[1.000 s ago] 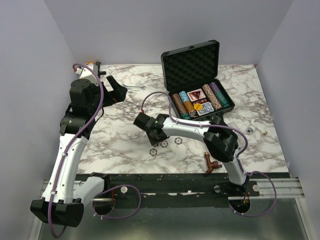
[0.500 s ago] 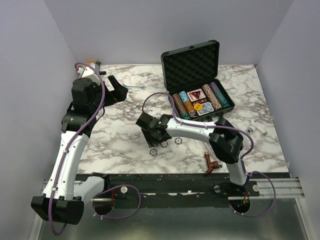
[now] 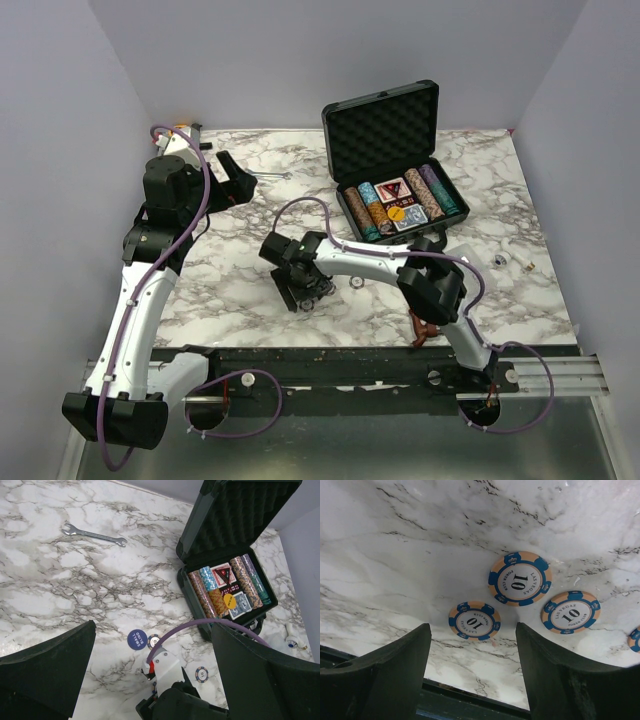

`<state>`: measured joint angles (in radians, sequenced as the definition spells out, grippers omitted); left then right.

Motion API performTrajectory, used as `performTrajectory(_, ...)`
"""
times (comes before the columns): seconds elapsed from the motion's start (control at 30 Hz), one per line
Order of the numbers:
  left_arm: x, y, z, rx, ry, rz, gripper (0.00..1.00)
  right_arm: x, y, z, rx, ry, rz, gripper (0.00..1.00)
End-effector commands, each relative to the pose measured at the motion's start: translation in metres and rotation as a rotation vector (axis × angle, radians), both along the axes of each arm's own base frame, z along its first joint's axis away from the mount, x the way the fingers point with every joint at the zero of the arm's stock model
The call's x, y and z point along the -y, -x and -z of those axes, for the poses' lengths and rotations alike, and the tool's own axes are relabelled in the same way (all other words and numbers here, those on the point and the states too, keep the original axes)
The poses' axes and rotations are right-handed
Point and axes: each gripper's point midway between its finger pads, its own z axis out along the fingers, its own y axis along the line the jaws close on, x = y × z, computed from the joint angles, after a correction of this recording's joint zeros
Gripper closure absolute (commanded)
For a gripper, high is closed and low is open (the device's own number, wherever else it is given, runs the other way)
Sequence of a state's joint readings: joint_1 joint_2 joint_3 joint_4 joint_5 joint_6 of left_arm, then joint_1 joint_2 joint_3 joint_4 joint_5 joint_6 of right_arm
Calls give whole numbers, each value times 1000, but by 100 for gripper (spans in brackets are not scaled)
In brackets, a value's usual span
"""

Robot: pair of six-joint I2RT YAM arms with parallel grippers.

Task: Pack up texas hold em set

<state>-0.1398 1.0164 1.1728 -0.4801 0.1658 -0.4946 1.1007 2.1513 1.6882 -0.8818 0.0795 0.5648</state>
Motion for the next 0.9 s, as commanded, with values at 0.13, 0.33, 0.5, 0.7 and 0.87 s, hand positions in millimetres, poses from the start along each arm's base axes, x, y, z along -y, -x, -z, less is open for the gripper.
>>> performTrajectory(0.13, 6, 3, -11, 30, 10, 35, 2, 3, 11, 17, -38, 77, 3, 34)
performTrajectory(0.33, 6, 3, -11, 30, 10, 35, 1, 5, 8, 27, -30, 105, 12, 43)
performTrajectory(0.5, 6, 4, -12, 33, 11, 36, 2, 11, 6, 31, -2, 142, 17, 50)
performTrajectory(0.7, 6, 3, -12, 32, 12, 35, 1, 9, 2, 26, 26, 109, 31, 65)
performTrajectory(0.87, 6, 3, -11, 30, 12, 34, 2, 2, -4, 5, 78, 43, 51, 72)
